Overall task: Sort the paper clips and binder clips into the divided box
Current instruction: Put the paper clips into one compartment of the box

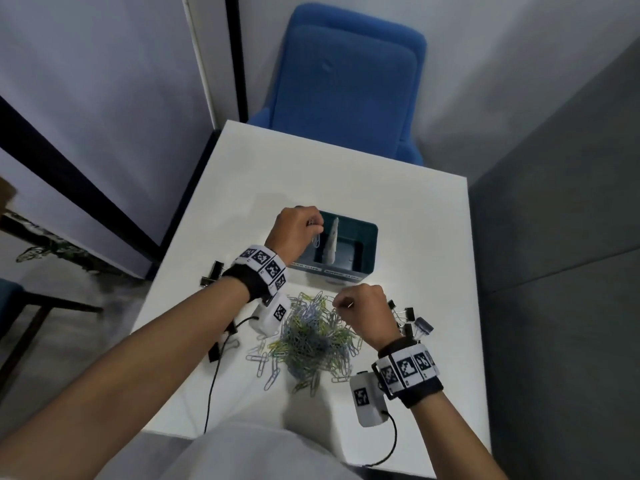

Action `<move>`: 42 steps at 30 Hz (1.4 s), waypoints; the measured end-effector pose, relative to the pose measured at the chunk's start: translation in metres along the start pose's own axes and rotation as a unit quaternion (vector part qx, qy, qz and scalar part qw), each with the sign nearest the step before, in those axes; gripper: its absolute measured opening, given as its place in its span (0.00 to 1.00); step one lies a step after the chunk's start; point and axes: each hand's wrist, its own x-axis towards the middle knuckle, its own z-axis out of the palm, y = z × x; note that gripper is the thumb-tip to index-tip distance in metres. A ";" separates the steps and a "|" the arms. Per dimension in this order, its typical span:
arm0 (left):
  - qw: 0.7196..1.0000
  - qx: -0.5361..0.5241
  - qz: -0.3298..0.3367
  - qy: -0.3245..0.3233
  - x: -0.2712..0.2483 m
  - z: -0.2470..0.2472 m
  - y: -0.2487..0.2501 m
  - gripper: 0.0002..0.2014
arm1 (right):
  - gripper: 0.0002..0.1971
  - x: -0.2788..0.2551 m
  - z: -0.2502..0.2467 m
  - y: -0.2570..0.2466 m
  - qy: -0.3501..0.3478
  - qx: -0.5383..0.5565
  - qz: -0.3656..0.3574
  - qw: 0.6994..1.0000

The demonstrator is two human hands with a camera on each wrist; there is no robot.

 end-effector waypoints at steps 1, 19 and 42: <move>1.000 0.009 -0.009 -0.018 0.004 0.003 -0.003 0.09 | 0.09 0.004 -0.009 -0.007 0.005 0.006 -0.007 1.000; 0.933 0.301 -0.045 -0.193 -0.131 0.059 -0.113 0.23 | 0.12 0.122 -0.021 -0.050 0.021 0.003 -0.048 0.999; 0.909 0.308 0.025 -0.278 -0.145 0.082 -0.087 0.37 | 0.48 -0.009 0.109 0.060 -0.167 -0.128 -0.011 0.978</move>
